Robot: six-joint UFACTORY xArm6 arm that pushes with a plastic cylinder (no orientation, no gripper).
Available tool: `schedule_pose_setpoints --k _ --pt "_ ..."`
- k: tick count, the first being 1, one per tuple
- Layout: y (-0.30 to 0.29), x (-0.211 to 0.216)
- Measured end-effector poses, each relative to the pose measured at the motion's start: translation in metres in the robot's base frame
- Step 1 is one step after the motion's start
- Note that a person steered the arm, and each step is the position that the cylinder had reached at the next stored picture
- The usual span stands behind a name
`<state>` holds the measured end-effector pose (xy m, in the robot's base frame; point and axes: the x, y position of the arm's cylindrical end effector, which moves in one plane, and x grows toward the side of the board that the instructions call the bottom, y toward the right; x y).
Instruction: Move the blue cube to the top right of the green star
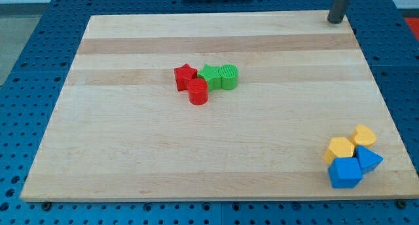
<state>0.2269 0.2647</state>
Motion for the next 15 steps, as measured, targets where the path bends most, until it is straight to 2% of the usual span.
schedule_pose_setpoints --k 2,4,5,6,7,8,9,10,11,12,15 --pt "-0.004 -0.002" --pt "-0.043 0.054" --pt "-0.009 0.104" --pt "0.009 0.214" --pt "0.023 0.298" --pt "0.032 0.354" --pt "0.006 0.391" --pt "-0.003 0.391" --pt "-0.061 0.392" --pt "-0.095 0.390" --pt "-0.158 0.326"
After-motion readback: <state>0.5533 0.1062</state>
